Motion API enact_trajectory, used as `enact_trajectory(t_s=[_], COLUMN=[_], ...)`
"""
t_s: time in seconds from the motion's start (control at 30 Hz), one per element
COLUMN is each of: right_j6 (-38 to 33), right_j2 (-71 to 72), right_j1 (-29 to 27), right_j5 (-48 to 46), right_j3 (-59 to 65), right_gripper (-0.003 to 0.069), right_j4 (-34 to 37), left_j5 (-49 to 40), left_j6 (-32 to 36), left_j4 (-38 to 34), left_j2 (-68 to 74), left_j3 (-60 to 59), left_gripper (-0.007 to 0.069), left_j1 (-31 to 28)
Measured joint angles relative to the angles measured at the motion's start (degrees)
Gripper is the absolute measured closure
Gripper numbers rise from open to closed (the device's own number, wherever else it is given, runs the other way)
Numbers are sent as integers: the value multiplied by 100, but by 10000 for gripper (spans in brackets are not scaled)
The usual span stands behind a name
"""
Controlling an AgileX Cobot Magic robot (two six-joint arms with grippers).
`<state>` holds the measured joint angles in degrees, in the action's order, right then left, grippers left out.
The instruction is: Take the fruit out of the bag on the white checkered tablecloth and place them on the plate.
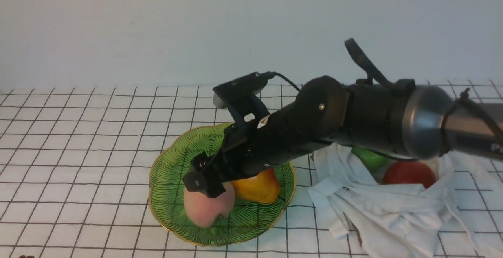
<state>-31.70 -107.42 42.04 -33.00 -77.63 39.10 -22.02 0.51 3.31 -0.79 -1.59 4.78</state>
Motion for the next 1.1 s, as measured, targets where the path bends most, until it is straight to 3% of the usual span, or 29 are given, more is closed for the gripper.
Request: enact_trajectory(t_s=[0.13,0.27,0.33,0.4,0.43,0.5,0.57,0.77,0.9,1.0,1.1], right_j6=[594,2029,2776,3607,3677,4507,4935,5634,5790,5800,5817], right_j2=[91,459,805,1383,1442,2348,3110,5544,7546,8246,9822], right_j1=[0,0,0,0,0,0,0,0,0,0,0], right_j5=[-381,-1240,-1653,-2138,-2220,-2789,-3103,-3043,-2028,-1516,-455], right_j3=[-283,-773,-989,-1132,-1147,-1194,-1172,-116,1499,2151,3608], right_gripper=[-32,17,106,272,288,534,630,671,671,671,671], right_j4=[-771,-2304,-3214,-4331,-4424,-5460,-5972,-6592,-6656,-6702,-6787], left_j5=[0,0,0,0,0,0,0,0,0,0,0], left_j6=[0,0,0,0,0,0,0,0,0,0,0], left_j4=[0,0,0,0,0,0,0,0,0,0,0], left_j2=[0,0,0,0,0,0,0,0,0,0,0], left_j3=[0,0,0,0,0,0,0,0,0,0,0], left_gripper=[632,632,632,632,632,632,632,632,632,632,632], left_j1=[0,0,0,0,0,0,0,0,0,0,0])
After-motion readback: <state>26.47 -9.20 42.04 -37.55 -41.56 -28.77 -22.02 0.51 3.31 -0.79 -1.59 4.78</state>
